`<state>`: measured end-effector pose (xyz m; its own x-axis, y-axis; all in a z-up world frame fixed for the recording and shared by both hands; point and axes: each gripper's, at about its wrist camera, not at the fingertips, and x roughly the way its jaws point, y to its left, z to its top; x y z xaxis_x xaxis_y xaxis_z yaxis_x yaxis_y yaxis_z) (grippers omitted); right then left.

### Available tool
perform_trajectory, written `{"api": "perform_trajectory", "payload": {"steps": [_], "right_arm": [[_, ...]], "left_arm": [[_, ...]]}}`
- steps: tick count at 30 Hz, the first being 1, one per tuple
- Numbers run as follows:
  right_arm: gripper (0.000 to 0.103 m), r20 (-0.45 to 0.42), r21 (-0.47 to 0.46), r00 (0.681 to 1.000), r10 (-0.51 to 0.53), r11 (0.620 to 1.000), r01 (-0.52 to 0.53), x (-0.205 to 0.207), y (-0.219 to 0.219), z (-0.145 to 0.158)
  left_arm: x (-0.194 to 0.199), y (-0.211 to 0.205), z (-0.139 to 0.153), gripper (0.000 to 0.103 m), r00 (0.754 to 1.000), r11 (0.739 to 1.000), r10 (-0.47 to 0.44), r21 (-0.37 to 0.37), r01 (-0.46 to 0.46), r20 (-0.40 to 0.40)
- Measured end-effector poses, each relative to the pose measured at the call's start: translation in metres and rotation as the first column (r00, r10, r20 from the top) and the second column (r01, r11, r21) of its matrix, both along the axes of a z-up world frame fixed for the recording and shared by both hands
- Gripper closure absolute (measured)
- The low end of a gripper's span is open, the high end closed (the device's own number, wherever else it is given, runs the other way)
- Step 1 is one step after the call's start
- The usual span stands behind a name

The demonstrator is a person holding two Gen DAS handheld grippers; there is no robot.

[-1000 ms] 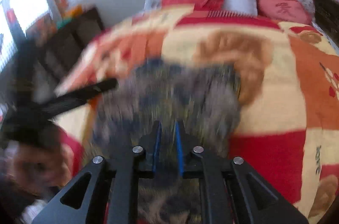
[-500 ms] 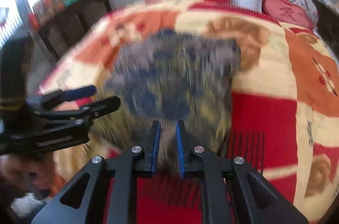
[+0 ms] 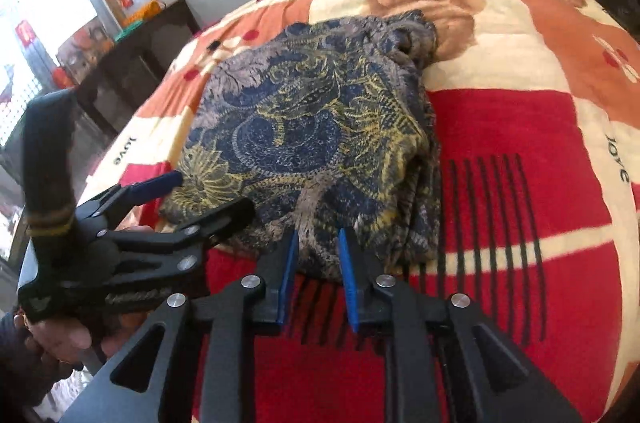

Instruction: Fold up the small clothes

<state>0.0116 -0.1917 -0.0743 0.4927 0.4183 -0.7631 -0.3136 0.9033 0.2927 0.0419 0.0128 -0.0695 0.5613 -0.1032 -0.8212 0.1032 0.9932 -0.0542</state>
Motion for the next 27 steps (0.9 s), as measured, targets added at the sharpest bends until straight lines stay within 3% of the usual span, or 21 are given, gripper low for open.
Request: {"api": "perform_trajectory", "payload": {"steps": [3, 6, 10, 15, 27], "right_arm": [[0.065, -0.017, -0.041, 0.999, -0.032, 0.999, 0.031, -0.017, -0.003, 0.013], [0.065, 0.022, -0.146, 0.996, -0.092, 0.985, 0.094, -0.036, -0.007, 0.029], [0.065, 0.081, -0.156, 0.983, -0.163, 0.972, 0.174, -0.061, -0.018, 0.064], [0.062, 0.137, -0.158, 0.971, -0.198, 0.963, 0.219, -0.075, -0.024, 0.092], [0.062, 0.145, -0.167, 0.970, -0.194, 0.962, 0.218, -0.078, -0.020, 0.096]], "left_arm": [[-0.016, -0.003, 0.017, 0.000, 0.998, 0.995, 0.052, 0.089, -0.055, 0.037], [-0.033, -0.006, 0.034, 0.000, 0.996, 0.990, 0.067, 0.124, -0.073, 0.054], [-0.049, -0.009, 0.051, 0.000, 0.996, 0.994, 0.076, 0.075, -0.078, 0.035], [-0.061, -0.017, 0.062, 0.000, 0.997, 0.995, 0.063, 0.080, -0.066, 0.040], [-0.063, -0.020, 0.070, 0.000, 0.997, 0.995, 0.056, 0.084, -0.059, 0.045]]}}
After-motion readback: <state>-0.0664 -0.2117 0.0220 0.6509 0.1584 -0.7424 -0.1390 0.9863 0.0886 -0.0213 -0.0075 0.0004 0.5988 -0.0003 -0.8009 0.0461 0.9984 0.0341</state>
